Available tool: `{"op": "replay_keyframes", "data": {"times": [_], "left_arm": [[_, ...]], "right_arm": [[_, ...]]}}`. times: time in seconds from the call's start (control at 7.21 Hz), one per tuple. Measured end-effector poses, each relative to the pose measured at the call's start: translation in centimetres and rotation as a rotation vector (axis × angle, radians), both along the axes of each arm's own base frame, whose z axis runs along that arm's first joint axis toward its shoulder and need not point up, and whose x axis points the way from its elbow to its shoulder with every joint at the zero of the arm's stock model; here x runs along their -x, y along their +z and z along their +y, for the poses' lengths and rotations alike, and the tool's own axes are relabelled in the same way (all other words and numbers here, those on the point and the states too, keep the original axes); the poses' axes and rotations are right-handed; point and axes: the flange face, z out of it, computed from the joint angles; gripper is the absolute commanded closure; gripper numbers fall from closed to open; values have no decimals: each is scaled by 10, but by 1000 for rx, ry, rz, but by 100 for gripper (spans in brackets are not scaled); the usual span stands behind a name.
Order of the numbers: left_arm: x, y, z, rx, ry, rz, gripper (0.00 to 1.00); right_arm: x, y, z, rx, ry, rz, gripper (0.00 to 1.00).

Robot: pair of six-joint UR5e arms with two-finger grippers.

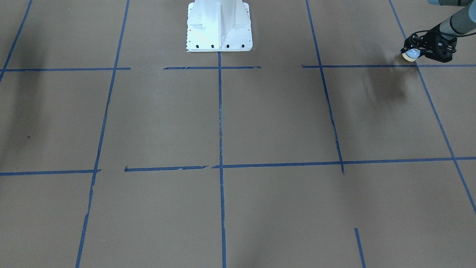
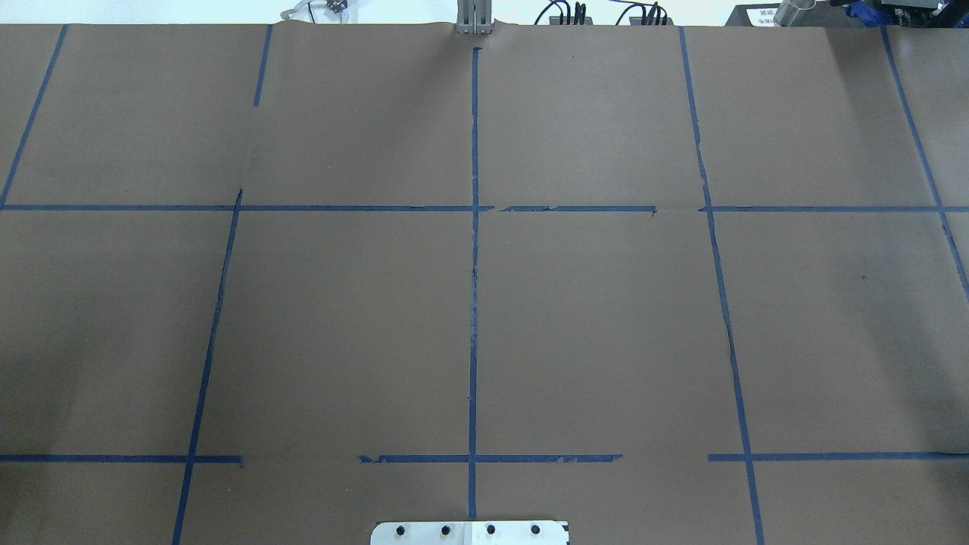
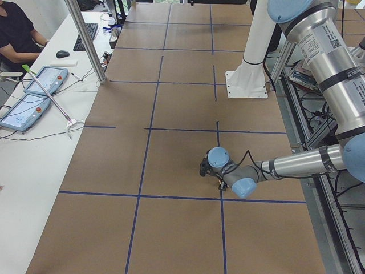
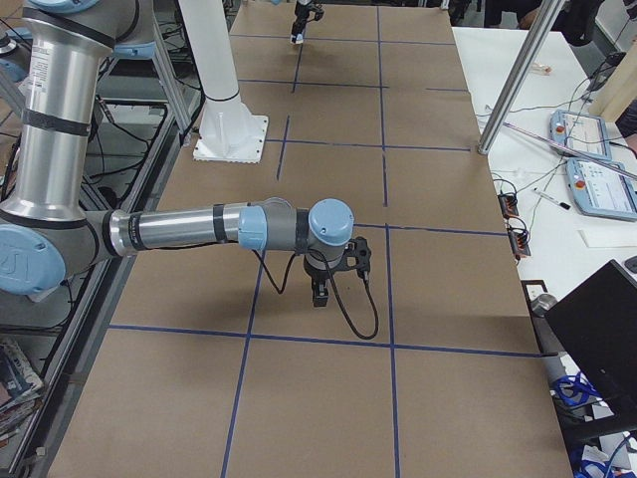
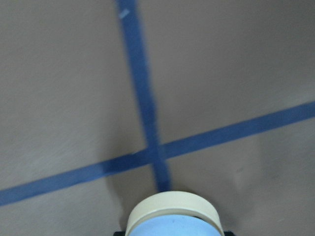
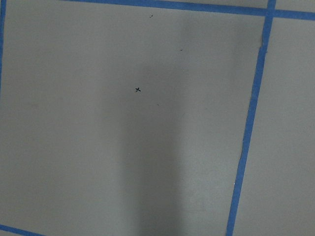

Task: Place and press bell with both arms
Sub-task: 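Carry the held bell with the left gripper toward the table center, then lower the bell onto the central tape crossing and open the left gripper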

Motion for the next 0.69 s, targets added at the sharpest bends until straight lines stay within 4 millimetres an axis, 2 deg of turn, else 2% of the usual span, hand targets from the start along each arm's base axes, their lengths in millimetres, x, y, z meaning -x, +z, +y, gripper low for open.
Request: {"op": "replay_keyframes", "data": {"times": [0.28,0.55,0.69], "left_arm": [[-54,-105,-55,2,-87,145,81],[-133,-226,-131,73,-162,232,80],[-170,-283,-162,102,-172,228,80]], "right_arm": [[0,0,0,1,1,0,0],[0,-1,-1,-1,1,1,0],[0,-1,-2,-3,1,1,0]]}}
